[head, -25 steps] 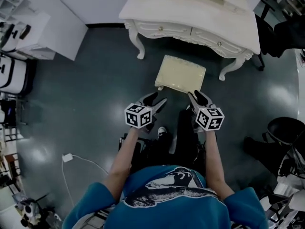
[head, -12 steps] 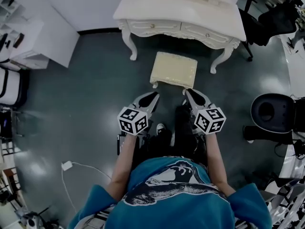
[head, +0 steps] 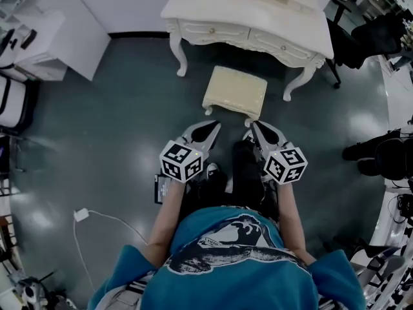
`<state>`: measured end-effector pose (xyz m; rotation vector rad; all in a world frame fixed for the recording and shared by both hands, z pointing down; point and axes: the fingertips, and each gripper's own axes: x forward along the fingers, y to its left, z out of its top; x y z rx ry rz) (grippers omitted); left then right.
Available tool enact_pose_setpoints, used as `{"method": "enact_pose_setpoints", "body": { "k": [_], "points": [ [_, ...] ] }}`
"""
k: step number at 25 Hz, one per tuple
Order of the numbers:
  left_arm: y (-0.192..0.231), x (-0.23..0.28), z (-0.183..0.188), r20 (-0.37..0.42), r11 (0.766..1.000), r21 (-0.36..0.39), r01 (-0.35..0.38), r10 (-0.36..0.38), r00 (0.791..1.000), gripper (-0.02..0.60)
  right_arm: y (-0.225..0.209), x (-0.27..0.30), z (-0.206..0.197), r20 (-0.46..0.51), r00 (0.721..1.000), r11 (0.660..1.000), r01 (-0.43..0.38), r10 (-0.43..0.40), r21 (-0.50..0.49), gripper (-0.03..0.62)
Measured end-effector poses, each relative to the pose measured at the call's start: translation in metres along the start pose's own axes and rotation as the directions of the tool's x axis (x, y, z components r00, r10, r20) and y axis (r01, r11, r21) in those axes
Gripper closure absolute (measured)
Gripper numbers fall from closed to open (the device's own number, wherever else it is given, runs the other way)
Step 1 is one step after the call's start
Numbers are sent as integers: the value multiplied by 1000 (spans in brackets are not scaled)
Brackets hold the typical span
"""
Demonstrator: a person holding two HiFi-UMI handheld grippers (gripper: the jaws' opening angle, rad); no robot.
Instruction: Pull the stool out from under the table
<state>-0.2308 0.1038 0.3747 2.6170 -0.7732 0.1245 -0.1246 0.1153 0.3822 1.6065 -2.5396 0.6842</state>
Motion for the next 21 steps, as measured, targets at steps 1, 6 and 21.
{"method": "enact_pose_setpoints", "body": {
  "k": [1, 6, 21],
  "points": [
    [-2, -1, 0, -1, 1000, 1, 5, -5, 1000, 571, 1, -1, 0, 2, 1000, 1000, -4, 4, -4, 592],
    [-10, 0, -3, -17, 1000, 14, 27, -27, 999, 571, 2, -7, 0, 19, 1000, 1000, -2, 2, -8, 592],
    [-26, 25, 1, -84, 994, 71, 89, -83, 993, 571, -12, -14, 2, 42, 999, 1000, 13, -14, 18, 592]
  ]
}}
